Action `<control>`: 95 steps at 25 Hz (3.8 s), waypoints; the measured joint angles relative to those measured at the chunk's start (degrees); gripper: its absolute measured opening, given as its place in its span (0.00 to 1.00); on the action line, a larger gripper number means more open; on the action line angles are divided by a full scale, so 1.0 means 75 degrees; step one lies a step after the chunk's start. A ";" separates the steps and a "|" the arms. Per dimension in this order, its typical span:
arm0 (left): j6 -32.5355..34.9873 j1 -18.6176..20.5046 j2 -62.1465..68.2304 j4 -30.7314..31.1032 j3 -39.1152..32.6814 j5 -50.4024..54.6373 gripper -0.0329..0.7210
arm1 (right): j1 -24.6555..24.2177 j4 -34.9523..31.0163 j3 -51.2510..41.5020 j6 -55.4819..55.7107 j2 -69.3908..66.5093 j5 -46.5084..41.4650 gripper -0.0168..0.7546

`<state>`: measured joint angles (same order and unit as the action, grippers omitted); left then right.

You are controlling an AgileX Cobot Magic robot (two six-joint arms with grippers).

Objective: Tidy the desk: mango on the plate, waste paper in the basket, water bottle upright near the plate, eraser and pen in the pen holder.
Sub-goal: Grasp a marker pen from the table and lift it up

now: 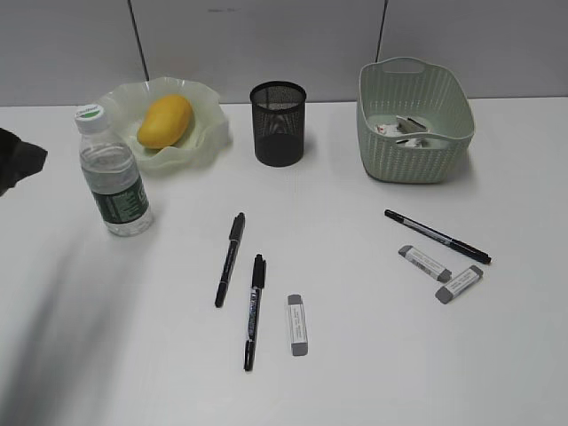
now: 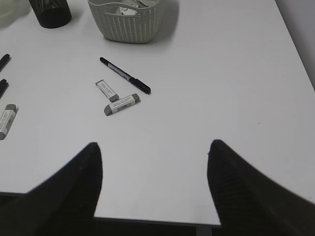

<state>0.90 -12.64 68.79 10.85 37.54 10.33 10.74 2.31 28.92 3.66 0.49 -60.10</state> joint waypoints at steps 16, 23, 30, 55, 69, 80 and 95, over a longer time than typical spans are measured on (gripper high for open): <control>-0.0007 0.0904 -0.0316 -0.1169 0.1960 0.7057 0.83 | 0.0000 0.0000 0.0000 0.0000 0.0000 0.0000 0.70; -0.0007 0.0904 -0.1845 -0.1697 0.1960 0.7163 0.82 | 0.0000 0.0000 0.0000 0.0000 0.0000 0.0000 0.70; -0.0007 0.0904 -0.4105 -0.1751 0.1835 0.6768 0.81 | 0.0000 0.0000 0.0000 0.0000 0.0000 0.0000 0.70; -0.0007 0.0904 -0.8472 -0.1909 -0.0701 0.5914 0.74 | 0.0000 0.0000 0.0000 0.0000 0.0000 0.0000 0.70; -0.0120 0.0904 -0.8472 -0.1923 -0.0796 0.6194 0.73 | 0.0000 0.0000 0.0000 0.0000 0.0000 0.0000 0.70; -0.0120 0.0904 -0.8511 -0.1916 -0.0966 0.6756 0.70 | 0.0000 0.0000 0.0000 0.0000 0.0000 0.0000 0.70; -0.0120 0.0904 -0.9232 -0.1916 -0.0998 0.6786 0.60 | 0.0000 0.0006 -0.0006 0.0000 0.0000 0.0016 0.70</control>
<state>0.00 -5.87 -0.46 -3.52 30.06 61.23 10.74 2.35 28.88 3.66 0.49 -59.98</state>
